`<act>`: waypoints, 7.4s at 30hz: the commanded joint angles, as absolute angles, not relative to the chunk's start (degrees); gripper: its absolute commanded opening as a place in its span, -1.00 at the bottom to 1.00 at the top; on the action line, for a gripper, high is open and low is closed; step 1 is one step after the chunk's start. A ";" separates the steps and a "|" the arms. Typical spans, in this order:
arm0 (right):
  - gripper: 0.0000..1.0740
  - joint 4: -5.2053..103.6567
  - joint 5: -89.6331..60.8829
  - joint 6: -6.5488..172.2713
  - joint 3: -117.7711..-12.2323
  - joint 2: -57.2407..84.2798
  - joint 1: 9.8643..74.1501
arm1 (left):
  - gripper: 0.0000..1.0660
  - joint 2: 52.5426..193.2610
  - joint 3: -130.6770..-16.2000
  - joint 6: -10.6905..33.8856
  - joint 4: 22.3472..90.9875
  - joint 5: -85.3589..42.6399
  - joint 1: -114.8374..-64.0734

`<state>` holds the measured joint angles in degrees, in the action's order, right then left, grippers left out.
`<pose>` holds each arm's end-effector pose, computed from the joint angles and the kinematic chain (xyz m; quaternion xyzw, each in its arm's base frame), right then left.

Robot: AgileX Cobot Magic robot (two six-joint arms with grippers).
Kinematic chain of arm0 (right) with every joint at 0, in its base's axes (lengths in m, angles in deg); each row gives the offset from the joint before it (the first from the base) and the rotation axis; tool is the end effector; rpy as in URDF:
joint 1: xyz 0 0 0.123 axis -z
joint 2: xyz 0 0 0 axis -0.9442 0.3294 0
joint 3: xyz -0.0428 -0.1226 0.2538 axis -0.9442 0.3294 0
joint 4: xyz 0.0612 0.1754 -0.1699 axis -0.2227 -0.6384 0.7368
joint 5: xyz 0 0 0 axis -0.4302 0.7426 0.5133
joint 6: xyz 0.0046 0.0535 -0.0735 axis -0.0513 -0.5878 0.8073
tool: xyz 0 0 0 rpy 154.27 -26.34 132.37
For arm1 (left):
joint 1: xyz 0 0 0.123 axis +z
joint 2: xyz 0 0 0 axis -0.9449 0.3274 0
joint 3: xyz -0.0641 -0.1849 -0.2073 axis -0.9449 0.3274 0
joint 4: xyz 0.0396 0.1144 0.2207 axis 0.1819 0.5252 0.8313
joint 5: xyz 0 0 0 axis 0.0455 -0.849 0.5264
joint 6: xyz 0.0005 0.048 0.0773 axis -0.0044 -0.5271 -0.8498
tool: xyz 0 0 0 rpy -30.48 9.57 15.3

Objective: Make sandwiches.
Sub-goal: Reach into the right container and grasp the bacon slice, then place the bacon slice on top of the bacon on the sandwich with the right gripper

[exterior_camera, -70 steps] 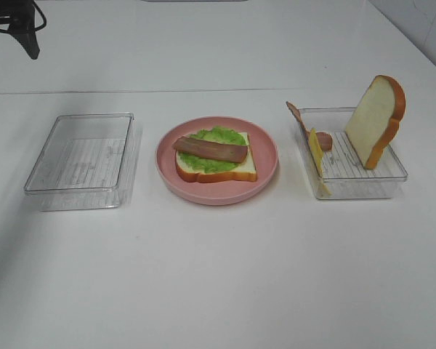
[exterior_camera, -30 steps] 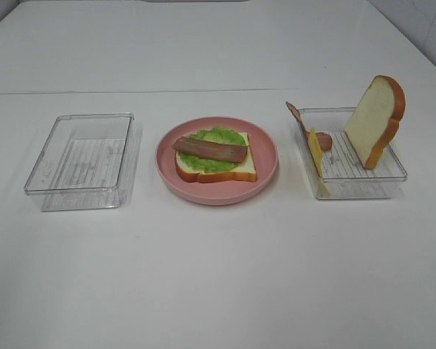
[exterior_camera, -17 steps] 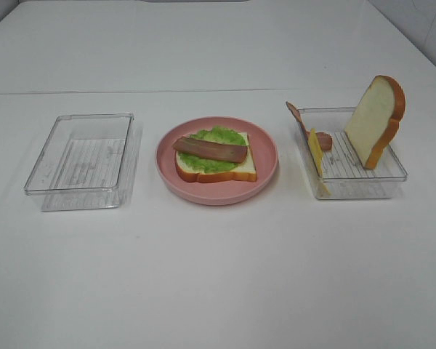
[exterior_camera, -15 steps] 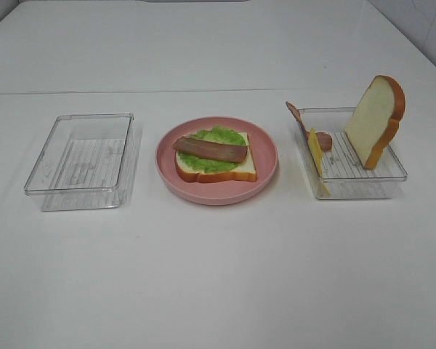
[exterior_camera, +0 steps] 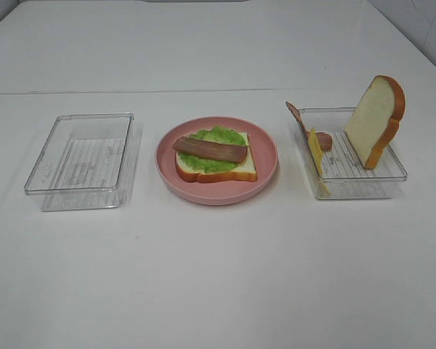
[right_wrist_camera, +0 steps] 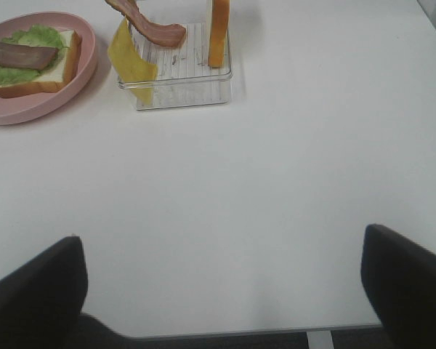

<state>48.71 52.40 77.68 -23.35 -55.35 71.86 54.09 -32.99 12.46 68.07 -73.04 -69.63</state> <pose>-0.0026 0.0011 0.2608 0.0129 0.8753 0.0041 0.4834 -0.0097 -0.0046 0.2800 0.0143 0.8552 -0.0091 0.5180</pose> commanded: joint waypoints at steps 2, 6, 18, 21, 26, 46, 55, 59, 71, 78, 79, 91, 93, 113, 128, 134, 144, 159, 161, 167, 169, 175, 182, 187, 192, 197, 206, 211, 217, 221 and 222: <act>0.83 48.31 51.94 77.62 -23.18 -56.73 72.20 | 0.87 53.12 -32.87 14.46 67.95 -71.89 -69.86; 0.83 48.31 51.94 77.62 -23.18 -56.73 72.20 | 0.87 53.29 -32.87 14.63 67.95 -71.84 -69.86; 0.83 48.31 51.94 77.62 -23.18 -56.73 72.20 | 0.87 53.12 -32.87 14.58 67.95 -71.84 -67.40; 0.83 48.31 51.94 77.62 -23.18 -56.73 72.20 | 0.87 53.12 -32.87 14.58 67.95 -71.84 -67.40; 0.83 48.42 51.43 77.62 -23.52 -56.15 72.20 | 0.87 53.12 -32.87 14.58 67.95 -71.84 -67.40; 0.83 44.70 56.41 80.03 -54.46 -1.43 72.09 | 0.87 53.12 -32.87 14.58 67.84 -71.84 -67.40; 0.83 46.82 60.94 79.74 -78.07 27.16 72.09 | 0.87 53.12 -32.87 14.58 67.73 -71.84 -67.40; 0.83 47.05 63.35 79.62 -85.69 33.52 72.09 | 0.87 53.12 -32.87 14.58 67.73 -71.84 -67.40; 0.83 42.52 65.01 78.99 -104.25 50.65 65.04 | 0.87 53.12 -32.87 14.58 67.73 -71.84 -67.40; 0.83 42.75 64.55 76.42 -107.52 57.52 57.76 | 0.87 53.12 -32.87 14.58 67.73 -71.84 -67.40; 0.83 43.44 63.69 74.52 -108.32 59.81 55.87 | 0.87 53.12 -32.87 14.58 67.73 -71.84 -67.40; 0.83 44.76 51.89 68.62 -108.78 66.63 53.41 | 0.87 53.12 -32.87 14.58 67.73 -71.84 -67.40; 0.83 44.76 50.80 68.91 -108.78 67.43 53.41 | 0.87 53.12 -32.87 14.58 67.73 -71.84 -67.40; 0.83 47.45 42.83 69.14 -109.00 76.43 54.33 | 0.87 53.12 -32.87 14.58 67.73 -71.84 -67.40; 0.70 46.76 43.41 68.85 -110.04 79.12 55.01 | 0.87 53.12 -32.87 14.58 67.73 -71.84 -67.40; 0.47 48.94 43.75 68.85 -110.04 79.12 55.01 | 0.87 53.12 -32.87 14.58 67.73 -71.84 -67.40; 0.09 51.40 43.87 68.85 -110.04 79.12 55.01 | 0.87 53.12 -32.87 14.58 67.73 -71.84 -67.40; -0.88 52.89 43.92 69.20 -110.04 79.12 55.01 | 0.87 53.12 -32.87 14.58 67.50 -71.84 -67.40; -1.00 53.58 44.27 69.88 -110.04 79.07 55.01 | 0.87 53.12 -32.87 14.58 67.50 -71.84 -67.40; -1.00 54.84 44.32 70.46 -110.09 78.09 55.01 | 0.87 53.12 -32.87 14.58 67.50 -71.84 -67.40; -1.00 54.96 44.38 70.46 -110.09 77.06 55.01 | 0.87 53.12 -32.87 14.58 67.50 -71.84 -67.40; -1.00 55.01 45.58 70.46 -110.09 74.20 55.01 | 0.87 53.12 -32.87 14.58 67.44 -71.84 -67.40; -1.00 52.78 47.88 70.57 -110.09 67.84 54.96 | 0.87 53.12 -32.87 14.58 67.32 -71.84 -67.40; -1.00 47.39 49.42 71.77 -110.09 63.88 54.90 | 0.87 53.12 -32.87 14.58 67.27 -71.84 -67.40; -1.00 38.17 49.88 77.39 -110.09 62.16 54.84 | 0.87 53.12 -32.87 14.58 67.27 -71.84 -67.40; -1.00 25.51 51.31 83.69 -110.04 62.16 54.78 | 0.87 53.12 -32.87 14.58 67.27 -71.84 -67.40; -1.00 14.33 51.37 88.05 -110.04 64.57 52.15 | 0.87 53.12 -32.87 14.58 67.15 -71.84 -67.40; -1.00 13.87 50.68 88.73 -110.04 66.35 48.65 | 0.87 53.12 -32.87 14.58 67.10 -71.84 -67.40; -1.00 13.36 48.51 89.08 -110.04 68.87 45.39 | 0.87 53.12 -32.87 14.58 67.10 -71.84 -67.40; -1.00 13.53 45.93 89.54 -110.04 70.87 44.41 | 0.87 53.12 -32.87 14.63 67.10 -71.84 -67.40; -1.00 13.76 45.36 89.59 -110.04 71.50 44.13 | 0.87 53.12 -32.87 14.58 67.04 -71.84 -67.40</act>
<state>13.87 46.79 88.45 -109.98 70.53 44.47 54.09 -32.99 14.29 67.67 -72.12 -67.45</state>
